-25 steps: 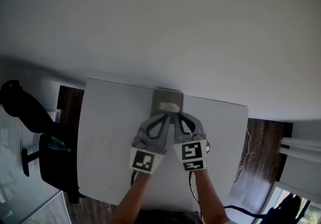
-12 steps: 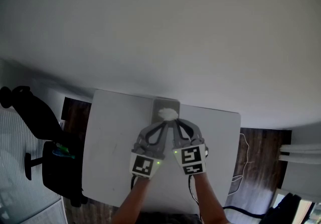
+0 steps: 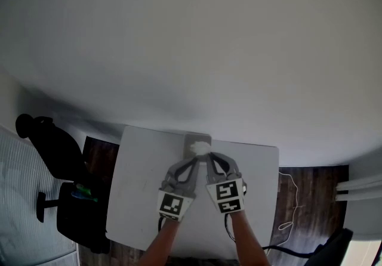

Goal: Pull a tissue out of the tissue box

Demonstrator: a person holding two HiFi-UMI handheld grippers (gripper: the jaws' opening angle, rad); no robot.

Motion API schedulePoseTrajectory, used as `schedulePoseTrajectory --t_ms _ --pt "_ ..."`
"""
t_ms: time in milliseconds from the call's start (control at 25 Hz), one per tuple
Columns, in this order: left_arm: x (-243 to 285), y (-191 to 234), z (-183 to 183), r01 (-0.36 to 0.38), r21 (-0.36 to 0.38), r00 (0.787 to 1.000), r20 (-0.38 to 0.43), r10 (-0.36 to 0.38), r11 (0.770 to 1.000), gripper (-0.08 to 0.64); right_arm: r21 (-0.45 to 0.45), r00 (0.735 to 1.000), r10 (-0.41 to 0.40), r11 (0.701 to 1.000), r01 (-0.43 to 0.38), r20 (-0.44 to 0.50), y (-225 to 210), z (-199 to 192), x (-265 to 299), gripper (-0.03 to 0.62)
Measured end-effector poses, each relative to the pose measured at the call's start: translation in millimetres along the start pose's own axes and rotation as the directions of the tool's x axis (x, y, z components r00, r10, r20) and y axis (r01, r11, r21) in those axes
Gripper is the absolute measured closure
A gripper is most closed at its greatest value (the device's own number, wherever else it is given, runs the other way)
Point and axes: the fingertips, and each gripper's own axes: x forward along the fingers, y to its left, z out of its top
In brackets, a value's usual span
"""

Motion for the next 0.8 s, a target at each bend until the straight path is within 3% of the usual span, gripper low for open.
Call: schedulePoseTrajectory --t_ms 240,800 --pt "-16.8 -19.2 30.1 0.025 0.054 1.0 -0.012 -0.024 0.998 0.568 -0.008 0.998 -0.006 1.0 0.007 0.061 4.9 33.1 -36.0 0.583" --pt "-52.1 -61.1 99.4 0.066 0.062 0.998 0.001 -0.066 0.996 0.568 -0.011 0.991 -0.01 1.0 0.012 0.132 20.1 88.0 -117.3 0.583"
